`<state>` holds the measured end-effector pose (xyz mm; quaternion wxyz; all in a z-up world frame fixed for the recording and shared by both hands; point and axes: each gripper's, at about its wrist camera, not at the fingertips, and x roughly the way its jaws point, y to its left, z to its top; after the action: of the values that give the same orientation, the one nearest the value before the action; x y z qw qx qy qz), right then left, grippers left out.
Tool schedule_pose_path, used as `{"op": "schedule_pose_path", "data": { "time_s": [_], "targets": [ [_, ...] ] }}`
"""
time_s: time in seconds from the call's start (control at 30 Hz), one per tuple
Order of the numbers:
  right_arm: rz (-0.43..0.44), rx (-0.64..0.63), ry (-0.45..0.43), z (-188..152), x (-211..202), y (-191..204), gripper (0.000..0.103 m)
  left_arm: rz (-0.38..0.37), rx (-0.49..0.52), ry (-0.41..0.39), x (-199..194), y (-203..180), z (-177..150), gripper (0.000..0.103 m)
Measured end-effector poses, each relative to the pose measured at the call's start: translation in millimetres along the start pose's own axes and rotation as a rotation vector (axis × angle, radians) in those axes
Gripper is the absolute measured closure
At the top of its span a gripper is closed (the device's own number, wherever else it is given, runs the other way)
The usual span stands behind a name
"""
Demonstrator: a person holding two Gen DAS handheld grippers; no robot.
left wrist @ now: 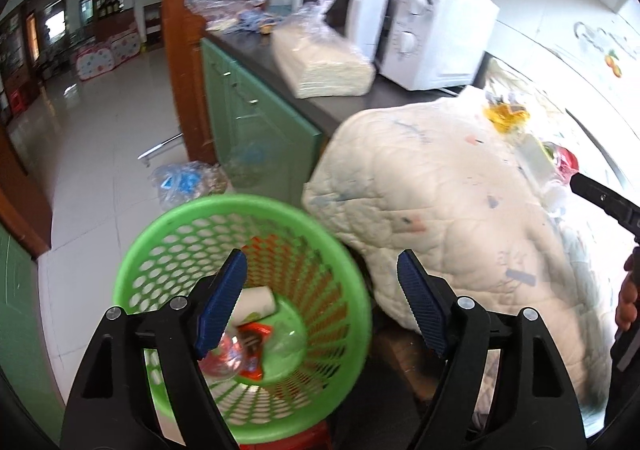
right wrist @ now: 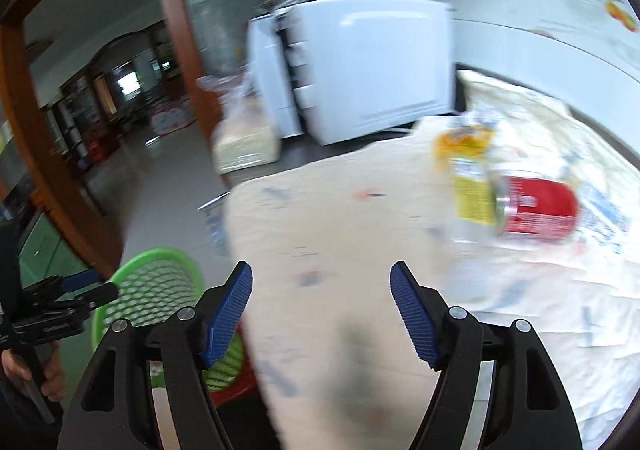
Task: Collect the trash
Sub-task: 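Grasp the clear yellow-label bottle with the left tool while the right tool grasps the milk carton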
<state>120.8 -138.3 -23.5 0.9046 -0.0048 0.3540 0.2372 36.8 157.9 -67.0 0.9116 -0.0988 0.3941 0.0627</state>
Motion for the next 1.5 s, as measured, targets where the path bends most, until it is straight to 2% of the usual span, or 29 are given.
{"op": "schedule_pose_path", "data": {
  "time_s": [0.2,0.43,0.63,0.8,1.0,1.27,1.43,1.5],
  "targets": [
    [-0.109,0.056,-0.018,9,-14,-69,0.031,-0.046,0.059,-0.003,8,-43,16,0.022],
    [-0.226,0.1,-0.001,21,-21,-153,0.031,-0.108,0.102,0.008,24,-101,40,0.019],
    [-0.308,0.054,0.036,32,-14,-209,0.026,-0.198,0.15,0.041,45,-170,64,0.019],
    [-0.355,0.002,0.083,38,1,-247,0.025,-0.239,0.212,0.062,64,-226,81,0.019],
    [-0.362,-0.071,0.135,46,16,-282,0.025,-0.285,0.219,0.14,103,-273,100,0.019],
    [-0.338,-0.15,0.214,59,41,-309,0.023,-0.29,0.222,0.2,144,-302,119,0.021],
    [-0.313,-0.159,0.264,60,59,-322,0.023,-0.27,0.23,0.231,167,-312,129,0.036],
    [-0.29,-0.159,0.279,59,65,-325,0.023,-0.263,0.224,0.245,175,-312,130,0.039]
  ]
}}
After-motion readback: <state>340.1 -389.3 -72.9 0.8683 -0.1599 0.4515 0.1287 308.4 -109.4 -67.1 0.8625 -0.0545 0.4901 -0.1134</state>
